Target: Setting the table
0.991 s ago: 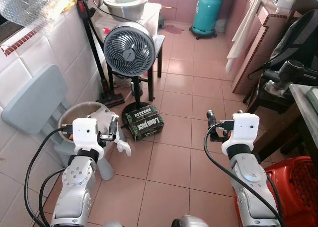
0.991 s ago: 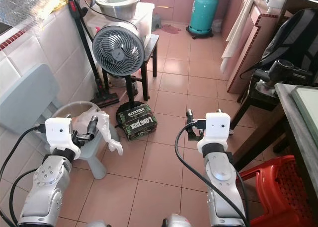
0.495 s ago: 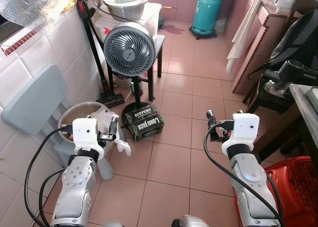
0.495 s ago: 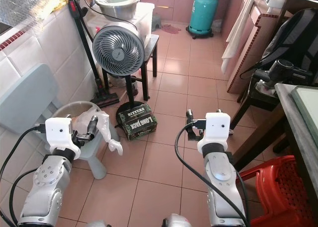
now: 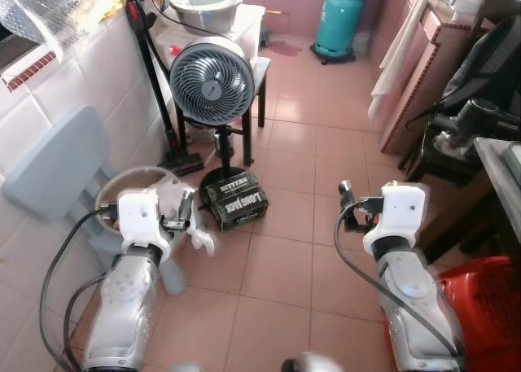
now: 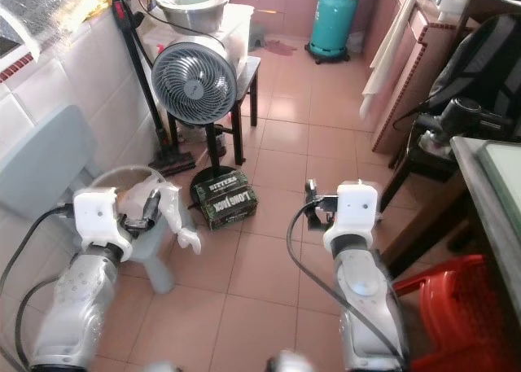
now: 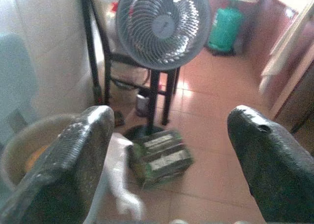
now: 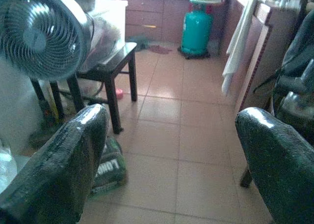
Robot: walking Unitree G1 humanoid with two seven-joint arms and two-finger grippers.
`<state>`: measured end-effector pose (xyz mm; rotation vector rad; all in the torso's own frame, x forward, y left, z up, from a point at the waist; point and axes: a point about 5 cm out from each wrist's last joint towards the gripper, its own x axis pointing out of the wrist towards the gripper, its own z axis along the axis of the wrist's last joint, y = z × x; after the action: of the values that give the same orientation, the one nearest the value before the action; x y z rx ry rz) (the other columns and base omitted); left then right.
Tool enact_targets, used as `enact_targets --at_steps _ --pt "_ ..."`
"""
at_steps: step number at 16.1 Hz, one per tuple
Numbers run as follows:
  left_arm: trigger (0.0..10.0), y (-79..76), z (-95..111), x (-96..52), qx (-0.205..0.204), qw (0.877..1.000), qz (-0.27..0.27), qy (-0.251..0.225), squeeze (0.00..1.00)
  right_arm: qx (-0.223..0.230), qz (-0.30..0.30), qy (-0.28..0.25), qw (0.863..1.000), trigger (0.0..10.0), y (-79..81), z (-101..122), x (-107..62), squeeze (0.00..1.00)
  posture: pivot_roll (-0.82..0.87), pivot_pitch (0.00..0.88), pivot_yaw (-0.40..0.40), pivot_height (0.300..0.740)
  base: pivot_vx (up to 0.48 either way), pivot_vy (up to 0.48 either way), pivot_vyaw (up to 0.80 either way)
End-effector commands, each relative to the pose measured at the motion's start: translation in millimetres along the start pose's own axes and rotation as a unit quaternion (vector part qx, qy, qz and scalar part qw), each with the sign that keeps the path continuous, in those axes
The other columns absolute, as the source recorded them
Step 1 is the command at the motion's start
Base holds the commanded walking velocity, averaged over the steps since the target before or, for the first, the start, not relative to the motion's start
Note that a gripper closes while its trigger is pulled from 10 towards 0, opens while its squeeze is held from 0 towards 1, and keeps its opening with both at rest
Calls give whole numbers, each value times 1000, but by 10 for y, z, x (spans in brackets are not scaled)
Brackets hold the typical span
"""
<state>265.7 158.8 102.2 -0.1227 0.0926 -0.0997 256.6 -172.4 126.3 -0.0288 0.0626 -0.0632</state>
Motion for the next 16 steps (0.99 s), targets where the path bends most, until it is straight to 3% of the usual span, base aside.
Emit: enact_targets --at_steps 1,2,4,6,7,8,9,10,11,16 --pt "10000 -7 144 -29 33 999 -8 -10 0 -23 -14 12 1000 10000 -89 -20 -101 0 -2 0 28 740 0 0 0" --pt "10000 -15 55 -115 55 998 -15 10 0 -68 -8 32 997 10000 -118 -127 -222 0 -6 0 35 740 0 0 0" --pt "10000 -60 -15 -172 87 996 -29 20 0 -37 22 40 998 10000 -78 -172 -295 0 -11 0 42 740 0 0 0" --pt "10000 -149 27 -180 59 996 -60 22 0 -54 16 55 997 10000 -108 -189 -300 0 -12 0 41 740 0 0 0" --pt "10000 -73 73 -179 91 995 -28 14 0 -83 -7 37 996 10000 -171 -176 -317 0 1 0 33 740 0 0 0" --pt "10000 -46 69 -182 91 995 -22 17 0 -93 -18 32 995 10000 -204 -176 -321 0 2 0 32 740 0 0 0" --pt "10000 -11 59 -206 96 995 -18 25 0 -92 -39 43 994 10000 -258 -200 -341 0 0 0 31 740 0 0 0" --pt "10000 8 23 -241 65 997 -22 41 0 -60 -26 56 996 10000 -260 -219 -355 0 1 0 29 740 0 0 0" --pt "10000 11 8 -258 63 997 -25 45 0 -51 -22 56 997 10000 -250 -206 -351 0 2 0 28 740 0 0 0" --pt "10000 -56 24 -230 63 996 -35 43 0 -43 -6 38 998 10000 -196 -140 -266 0 2 0 21 740 0 127 -241"
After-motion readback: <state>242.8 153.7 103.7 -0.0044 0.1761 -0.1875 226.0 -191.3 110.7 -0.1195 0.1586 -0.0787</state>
